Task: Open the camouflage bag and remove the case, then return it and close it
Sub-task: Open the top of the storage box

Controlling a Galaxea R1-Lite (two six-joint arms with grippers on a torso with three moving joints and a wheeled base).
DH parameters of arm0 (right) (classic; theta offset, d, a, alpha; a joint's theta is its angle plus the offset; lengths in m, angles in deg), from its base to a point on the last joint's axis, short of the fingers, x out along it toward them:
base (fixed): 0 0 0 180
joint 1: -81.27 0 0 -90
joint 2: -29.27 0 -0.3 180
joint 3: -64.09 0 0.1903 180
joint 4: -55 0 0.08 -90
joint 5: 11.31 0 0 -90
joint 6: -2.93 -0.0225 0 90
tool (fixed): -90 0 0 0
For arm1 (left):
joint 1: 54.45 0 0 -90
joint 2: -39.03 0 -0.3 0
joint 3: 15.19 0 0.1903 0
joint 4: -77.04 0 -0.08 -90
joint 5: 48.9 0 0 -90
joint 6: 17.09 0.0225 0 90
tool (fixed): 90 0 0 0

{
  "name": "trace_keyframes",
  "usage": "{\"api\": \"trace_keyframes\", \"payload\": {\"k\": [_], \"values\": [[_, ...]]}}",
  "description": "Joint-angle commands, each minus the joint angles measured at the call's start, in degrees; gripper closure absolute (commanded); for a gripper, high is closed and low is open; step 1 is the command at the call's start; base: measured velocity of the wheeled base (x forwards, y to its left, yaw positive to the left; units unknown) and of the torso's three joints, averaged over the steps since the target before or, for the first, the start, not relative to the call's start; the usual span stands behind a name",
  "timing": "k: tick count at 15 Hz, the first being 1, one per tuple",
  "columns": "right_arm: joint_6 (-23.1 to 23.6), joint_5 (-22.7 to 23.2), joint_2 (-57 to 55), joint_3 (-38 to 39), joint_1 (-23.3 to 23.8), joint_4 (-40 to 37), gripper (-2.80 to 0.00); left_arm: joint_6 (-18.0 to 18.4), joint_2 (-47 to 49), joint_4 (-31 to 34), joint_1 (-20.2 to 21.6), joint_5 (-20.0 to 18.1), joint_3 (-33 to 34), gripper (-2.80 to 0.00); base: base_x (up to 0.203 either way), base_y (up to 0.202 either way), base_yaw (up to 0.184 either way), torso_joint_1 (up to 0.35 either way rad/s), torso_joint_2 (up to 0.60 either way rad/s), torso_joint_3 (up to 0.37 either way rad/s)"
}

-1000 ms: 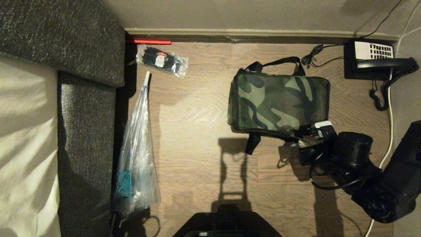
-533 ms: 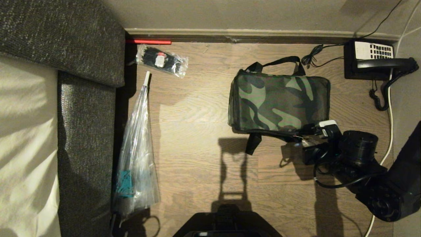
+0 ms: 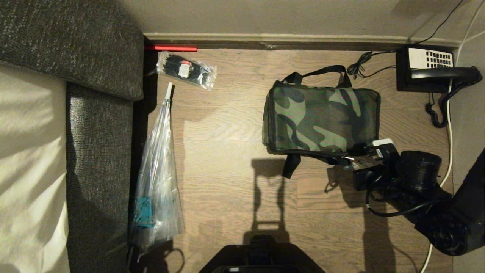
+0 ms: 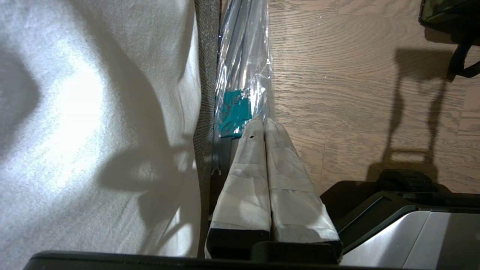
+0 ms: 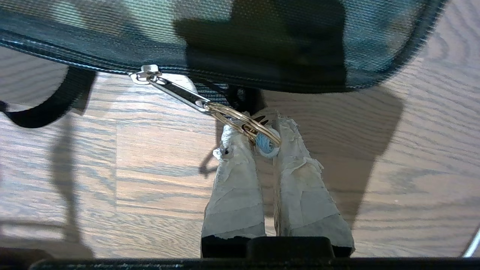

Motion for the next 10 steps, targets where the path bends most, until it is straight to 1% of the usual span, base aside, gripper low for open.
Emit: {"api": "trace_keyframes", "payload": {"k": [1, 6, 10], "values": [[0.4, 0.4, 0.2, 0.2, 0.6, 0.4, 0.0, 0.0, 0.0, 0.0, 0.0, 0.0, 0.1, 0.0, 0.0, 0.0, 0.0, 0.0, 0.0, 0.0], [1.1, 0.6, 0.5, 0.7, 2.0, 0.4, 0.0, 0.0, 0.0, 0.0, 0.0, 0.0, 0.1, 0.0, 0.0, 0.0, 0.0, 0.0, 0.0, 0.0], [1.2, 1.8, 0.9, 1.2, 3.8, 0.4, 0.0, 0.0, 0.0, 0.0, 0.0, 0.0, 0.1, 0.0, 0.0, 0.0, 0.0, 0.0, 0.0, 0.0]]}}
